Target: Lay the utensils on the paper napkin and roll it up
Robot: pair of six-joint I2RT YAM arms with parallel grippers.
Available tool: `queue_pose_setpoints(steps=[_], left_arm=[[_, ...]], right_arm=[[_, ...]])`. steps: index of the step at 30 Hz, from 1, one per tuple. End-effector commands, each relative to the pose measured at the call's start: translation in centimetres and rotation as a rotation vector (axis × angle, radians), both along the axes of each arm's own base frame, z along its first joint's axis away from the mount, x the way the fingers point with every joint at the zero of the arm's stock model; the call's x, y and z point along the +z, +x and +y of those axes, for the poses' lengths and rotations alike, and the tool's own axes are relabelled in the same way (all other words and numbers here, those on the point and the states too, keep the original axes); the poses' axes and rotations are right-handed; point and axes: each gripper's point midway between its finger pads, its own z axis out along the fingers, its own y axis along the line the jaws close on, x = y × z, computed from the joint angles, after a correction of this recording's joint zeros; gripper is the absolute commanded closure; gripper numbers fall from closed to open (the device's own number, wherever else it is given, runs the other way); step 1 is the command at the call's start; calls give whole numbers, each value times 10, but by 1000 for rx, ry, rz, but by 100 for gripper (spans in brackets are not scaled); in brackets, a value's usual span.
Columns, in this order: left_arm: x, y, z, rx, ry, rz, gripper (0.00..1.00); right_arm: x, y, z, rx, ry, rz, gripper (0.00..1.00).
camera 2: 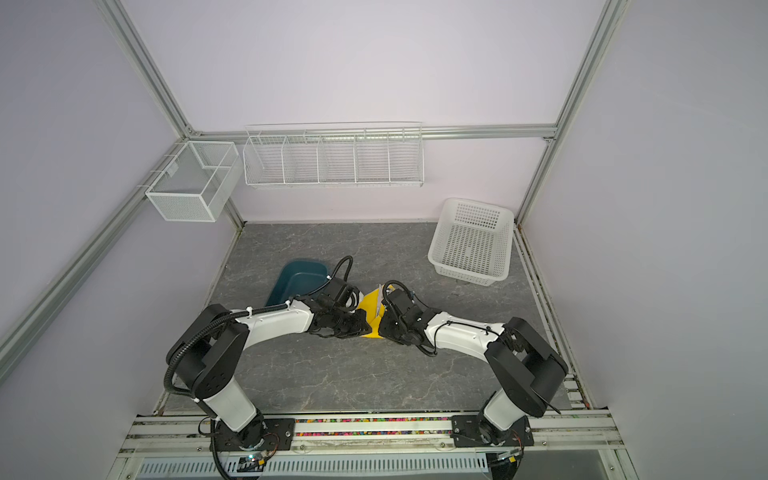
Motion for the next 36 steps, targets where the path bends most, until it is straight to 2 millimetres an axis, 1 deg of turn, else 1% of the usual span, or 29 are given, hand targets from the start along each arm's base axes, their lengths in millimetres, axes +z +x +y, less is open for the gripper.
queue_pose_setpoints(steps=[1, 6, 9, 10, 12, 15, 18, 21, 24, 27, 29, 32, 36], left_arm=[[-1, 8, 0, 8, 32, -18, 92], [-6, 8, 3, 8, 51, -16, 92], [-5, 8, 0, 3, 44, -14, 92], [-5, 8, 0, 0, 40, -16, 92], [-6, 8, 1, -4, 47, -16, 92], [-8, 8, 2, -8, 61, -13, 92], [0, 8, 0, -19, 43, -29, 91], [11, 9, 0, -37, 25, -63, 91], [20, 4, -5, -75, -21, -74, 92], [15, -2, -5, -79, -42, -55, 93], [8, -4, -1, -63, -25, -39, 93], [-3, -3, 8, -42, 24, -30, 94], [-13, 1, 17, -11, 57, -18, 95]], right_arm=[[0, 5, -4, -19, -28, 5, 63], [-1, 4, -2, -2, -27, 7, 65], [-13, 2, -9, -6, -77, 31, 66], [-7, 8, -4, -5, -75, 16, 69], [-13, 9, -6, 7, -110, 17, 72], [-22, 8, -13, 4, -168, 38, 73], [-29, 6, -18, 1, -199, 49, 75], [-36, 2, -27, -11, -247, 78, 75], [-41, 1, -28, -5, -265, 96, 75], [-44, 0, -29, -3, -289, 112, 76], [-46, -1, -30, -4, -296, 120, 76], [-46, -2, -31, -7, -296, 126, 76], [-44, -3, -30, -8, -291, 126, 76]])
